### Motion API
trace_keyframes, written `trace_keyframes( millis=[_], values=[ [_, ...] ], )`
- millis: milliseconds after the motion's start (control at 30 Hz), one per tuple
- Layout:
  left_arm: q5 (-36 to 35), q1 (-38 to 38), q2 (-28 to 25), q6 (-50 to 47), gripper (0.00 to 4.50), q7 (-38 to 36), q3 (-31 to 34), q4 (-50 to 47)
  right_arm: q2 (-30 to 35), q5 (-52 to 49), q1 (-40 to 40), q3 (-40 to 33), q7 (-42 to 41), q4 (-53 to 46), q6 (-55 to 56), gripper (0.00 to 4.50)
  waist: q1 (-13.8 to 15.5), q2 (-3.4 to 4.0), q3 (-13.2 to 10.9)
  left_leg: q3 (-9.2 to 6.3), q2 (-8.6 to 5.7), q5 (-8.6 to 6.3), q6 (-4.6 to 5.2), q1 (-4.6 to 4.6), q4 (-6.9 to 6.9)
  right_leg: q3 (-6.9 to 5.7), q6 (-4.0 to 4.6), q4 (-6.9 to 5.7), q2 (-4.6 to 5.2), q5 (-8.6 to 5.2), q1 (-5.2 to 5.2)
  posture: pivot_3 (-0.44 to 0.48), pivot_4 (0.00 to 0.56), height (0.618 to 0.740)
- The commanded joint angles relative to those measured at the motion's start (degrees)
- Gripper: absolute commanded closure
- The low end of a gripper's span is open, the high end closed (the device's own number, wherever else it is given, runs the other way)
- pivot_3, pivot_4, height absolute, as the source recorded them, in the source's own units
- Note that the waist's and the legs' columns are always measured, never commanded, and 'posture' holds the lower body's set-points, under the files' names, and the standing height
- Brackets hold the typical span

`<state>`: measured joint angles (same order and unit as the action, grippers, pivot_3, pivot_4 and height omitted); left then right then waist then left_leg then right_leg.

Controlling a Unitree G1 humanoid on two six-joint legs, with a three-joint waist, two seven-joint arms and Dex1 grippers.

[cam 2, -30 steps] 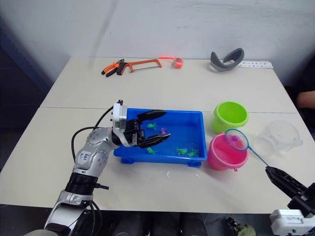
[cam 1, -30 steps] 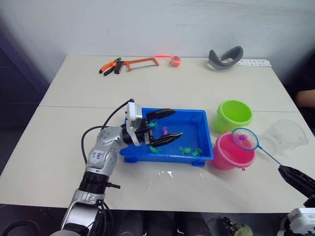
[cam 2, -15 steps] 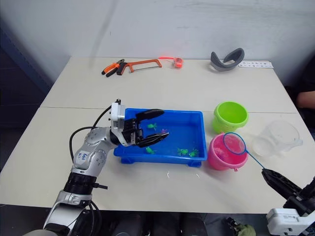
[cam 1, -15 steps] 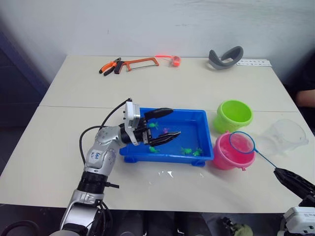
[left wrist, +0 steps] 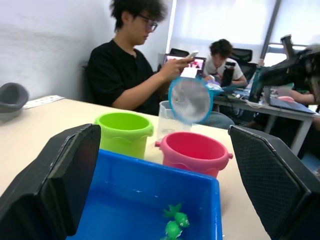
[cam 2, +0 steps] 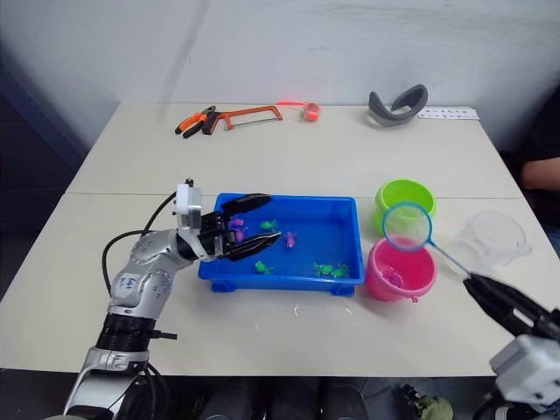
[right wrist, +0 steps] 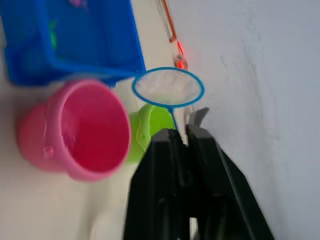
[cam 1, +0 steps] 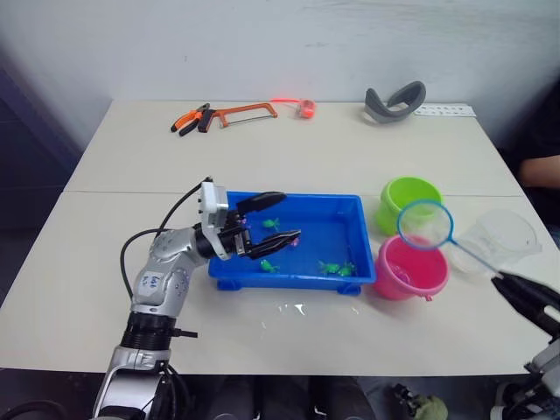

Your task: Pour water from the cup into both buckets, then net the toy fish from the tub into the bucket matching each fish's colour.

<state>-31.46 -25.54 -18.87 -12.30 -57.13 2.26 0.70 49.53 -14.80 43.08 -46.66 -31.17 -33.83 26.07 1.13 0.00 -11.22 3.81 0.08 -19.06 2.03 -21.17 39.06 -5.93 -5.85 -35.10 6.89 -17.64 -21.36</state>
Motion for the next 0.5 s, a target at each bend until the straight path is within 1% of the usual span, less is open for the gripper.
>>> trace_keyframes(
  millis=[33, 133, 200, 267, 300, 333, 433, 500],
  values=[
    [-1.46, 1.37, -2.15, -0.69, 0.05, 1.28, 3.21, -3.03, 3.96, -17.49, -3.74, 7.96, -0.56, -6.51, -16.42, 4.50, 0.09, -0.02, 0.01, -0.03, 0.03, 0.00, 0.00, 0.00, 0.00, 0.00, 0.00, 0.00, -0.01, 0.00, 0.00, 0.000, 0.150, 0.740],
    [-1.78, 2.81, -3.86, -1.55, 0.05, 2.12, 4.61, -4.72, 4.89, -26.33, -10.02, 14.11, 1.10, -8.32, -25.74, 4.50, 0.56, -0.02, 0.01, -0.18, 0.04, -0.02, -0.04, -0.09, -0.01, -0.13, 0.10, 0.00, 0.00, -0.05, -0.02, 0.000, 0.150, 0.740],
    [-2.33, 5.18, -6.17, -2.53, 0.05, 3.14, 7.10, -7.09, 5.95, -27.66, -16.64, 19.21, 0.86, -7.45, -30.75, 4.50, 0.36, -0.02, 0.00, -0.24, 0.01, -0.03, -0.02, -0.20, 0.00, -0.18, 0.09, -0.05, 0.02, -0.05, -0.03, 0.000, 0.150, 0.740],
    [-2.71, 6.68, -7.55, -3.26, 0.05, 3.95, 8.50, -8.64, 6.02, -27.63, -20.97, 21.66, -0.12, -6.39, -33.96, 4.50, 0.23, -0.02, 0.00, -0.17, -0.07, -0.06, 0.04, -0.20, 0.03, -0.22, 0.07, -0.03, 0.16, -0.04, -0.04, 0.000, 0.150, 0.740],
    [-3.28, 8.18, -8.42, -3.99, 0.05, 4.65, 9.81, -9.97, 5.93, -29.91, -23.95, 23.08, 0.17, -5.49, -36.80, 4.50, 0.23, -0.03, 0.00, -0.16, -0.11, -0.07, 0.05, -0.19, 0.03, -0.26, 0.07, -0.01, 0.23, -0.04, -0.04, 0.000, 0.150, 0.740],
    [-3.67, 9.54, -9.15, -4.56, 0.05, 5.19, 10.92, -11.09, 5.77, -29.62, -26.77, 24.58, 0.29, -4.54, -38.31, 4.50, 0.20, -0.03, 0.00, -0.16, -0.13, -0.07, 0.06, -0.18, 0.03, -0.28, 0.06, 0.03, 0.25, -0.04, -0.04, 0.000, 0.150, 0.740],
    [-4.47, 12.88, -11.01, -5.49, 0.05, 6.40, 13.52, -13.32, 5.48, -29.06, -32.65, 27.87, 1.37, -2.95, -43.88, 4.50, 0.10, -0.03, 0.00, -0.13, -0.15, -0.06, 0.06, -0.15, 0.03, -0.29, 0.07, 0.03, 0.30, -0.04, -0.03, 0.000, 0.150, 0.740],
    [-4.94, 13.91, -11.65, -6.03, 0.05, 7.00, 14.38, -14.01, 5.69, -30.29, -35.12, 28.88, 1.24, -2.52, -47.52, 4.50, 0.43, -0.03, -0.01, -0.15, -0.14, -0.06, 0.05, -0.16, 0.03, -0.32, 0.07, 0.01, 0.30, -0.04, -0.06, 0.000, 0.150, 0.740]
  ],
)
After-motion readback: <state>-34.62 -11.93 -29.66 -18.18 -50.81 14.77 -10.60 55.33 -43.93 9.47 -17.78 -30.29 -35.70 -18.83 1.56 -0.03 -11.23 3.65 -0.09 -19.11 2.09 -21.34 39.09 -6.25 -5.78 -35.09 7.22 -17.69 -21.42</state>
